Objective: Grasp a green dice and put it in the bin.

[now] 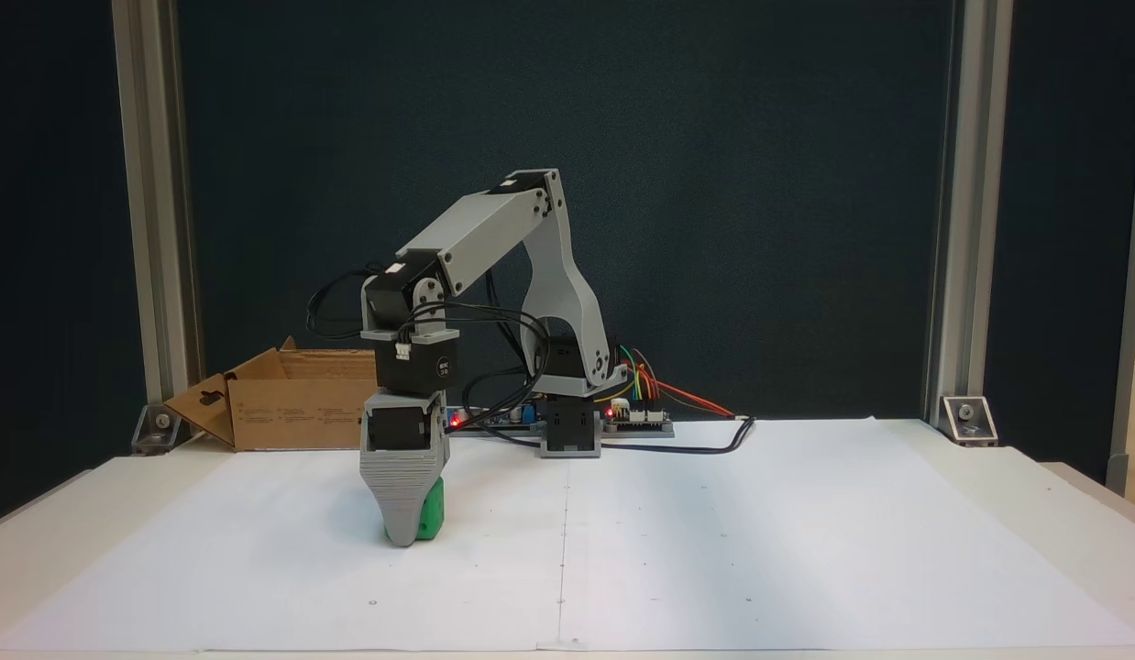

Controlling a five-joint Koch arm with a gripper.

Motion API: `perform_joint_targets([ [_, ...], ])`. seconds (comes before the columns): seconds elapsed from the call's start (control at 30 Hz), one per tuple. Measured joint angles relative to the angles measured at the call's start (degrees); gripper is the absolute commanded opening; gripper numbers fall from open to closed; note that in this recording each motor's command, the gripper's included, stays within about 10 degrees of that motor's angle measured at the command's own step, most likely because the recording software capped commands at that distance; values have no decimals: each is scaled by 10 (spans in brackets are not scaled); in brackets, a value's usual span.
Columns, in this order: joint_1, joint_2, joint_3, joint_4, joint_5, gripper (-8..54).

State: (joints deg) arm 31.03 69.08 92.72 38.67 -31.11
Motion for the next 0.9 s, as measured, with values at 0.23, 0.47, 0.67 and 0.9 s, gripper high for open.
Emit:
perform_joint_targets([
  [0.23, -4, 52, -36, 148, 13, 114],
  [0.47, -4, 171, -123, 304, 124, 114],
  [0.67, 31, 292, -123, 339, 198, 114],
  [0.9, 185, 323, -184, 341, 224, 114],
])
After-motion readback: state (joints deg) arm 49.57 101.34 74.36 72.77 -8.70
